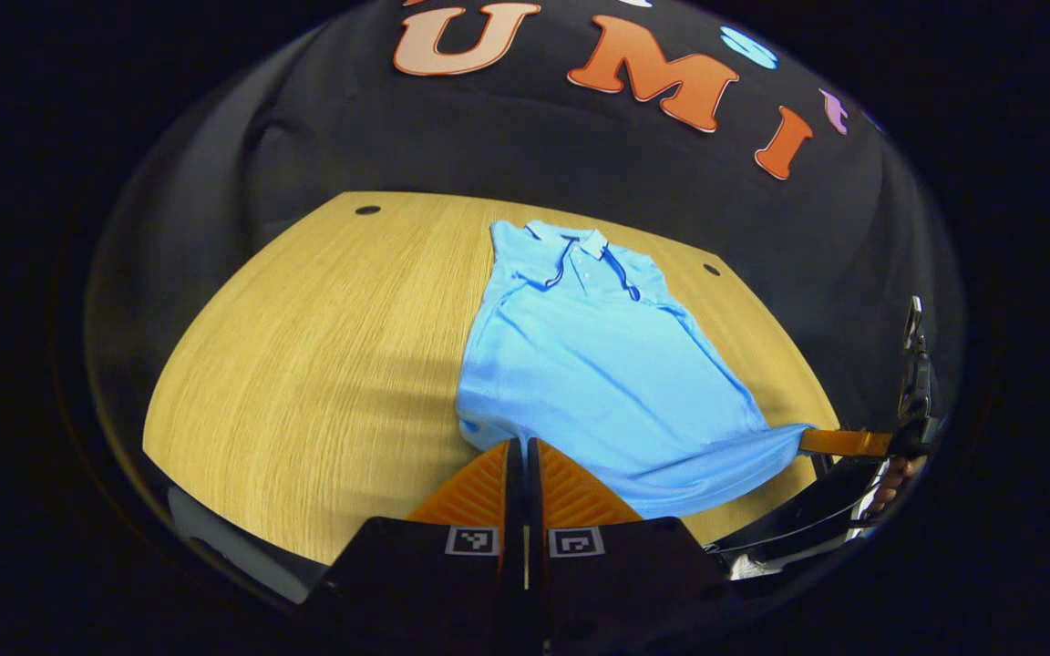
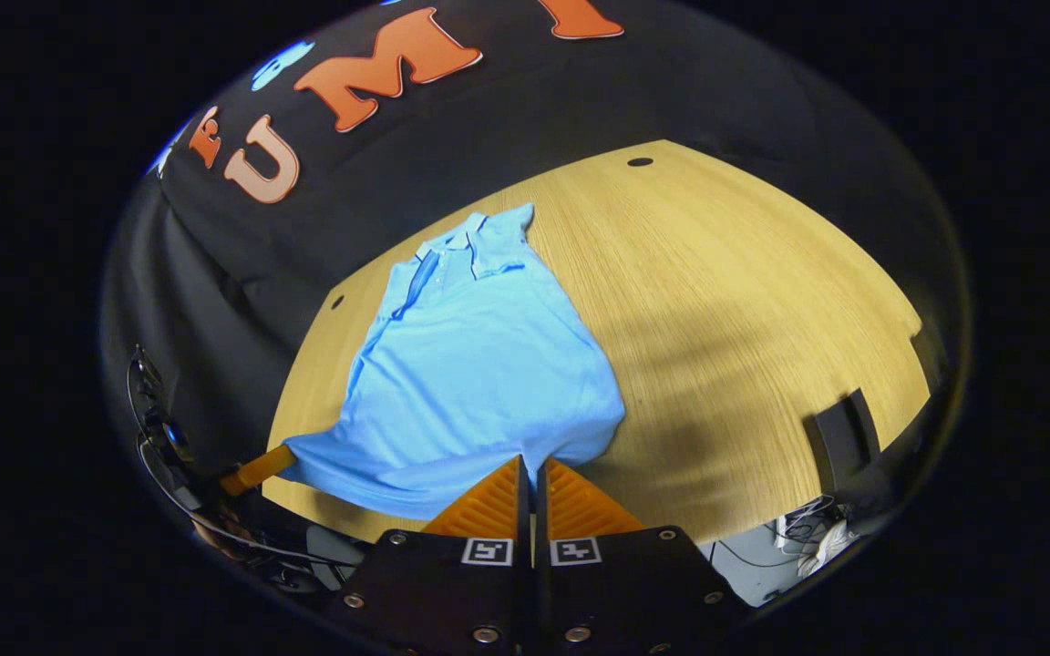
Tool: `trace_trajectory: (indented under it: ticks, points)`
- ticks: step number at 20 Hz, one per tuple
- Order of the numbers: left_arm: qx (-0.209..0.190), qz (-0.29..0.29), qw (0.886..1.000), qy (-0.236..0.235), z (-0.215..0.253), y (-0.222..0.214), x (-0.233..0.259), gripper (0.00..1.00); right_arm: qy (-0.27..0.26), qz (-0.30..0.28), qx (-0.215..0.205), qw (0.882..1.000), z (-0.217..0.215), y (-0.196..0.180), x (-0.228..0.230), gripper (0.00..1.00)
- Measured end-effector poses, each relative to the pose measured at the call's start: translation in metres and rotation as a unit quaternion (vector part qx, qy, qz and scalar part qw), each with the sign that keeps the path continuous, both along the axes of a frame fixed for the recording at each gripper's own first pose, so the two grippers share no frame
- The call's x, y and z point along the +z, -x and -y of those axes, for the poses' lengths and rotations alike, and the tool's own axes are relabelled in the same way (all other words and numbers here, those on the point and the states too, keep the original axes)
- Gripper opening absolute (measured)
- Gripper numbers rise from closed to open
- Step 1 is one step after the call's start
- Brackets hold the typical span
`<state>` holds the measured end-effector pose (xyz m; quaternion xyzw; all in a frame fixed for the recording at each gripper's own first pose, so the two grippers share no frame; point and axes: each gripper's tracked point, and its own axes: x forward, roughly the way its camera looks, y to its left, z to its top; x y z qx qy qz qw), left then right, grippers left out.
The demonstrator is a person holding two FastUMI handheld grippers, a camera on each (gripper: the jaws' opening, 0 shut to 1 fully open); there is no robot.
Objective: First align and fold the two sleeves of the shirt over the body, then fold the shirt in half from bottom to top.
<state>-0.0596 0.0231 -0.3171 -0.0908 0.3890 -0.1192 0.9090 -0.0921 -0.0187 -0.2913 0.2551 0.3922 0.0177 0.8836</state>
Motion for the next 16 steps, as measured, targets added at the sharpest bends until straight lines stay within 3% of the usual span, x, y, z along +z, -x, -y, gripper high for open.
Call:
trace_trajectory:
  ticks: [10, 16]
  points:
    - [0.011, 0.033, 0.998, 0.061, 0.011, -0.089, 0.062, 0.06, -0.007, 0.067, 0.003, 0.998, 0.016, -0.088, 0.066, 0.01]
    - [-0.023, 0.025, 0.997, 0.066, 0.014, -0.17, 0.066, 0.05, 0.011, 0.077, -0.01, 0.997, 0.025, -0.156, 0.092, 0.01]
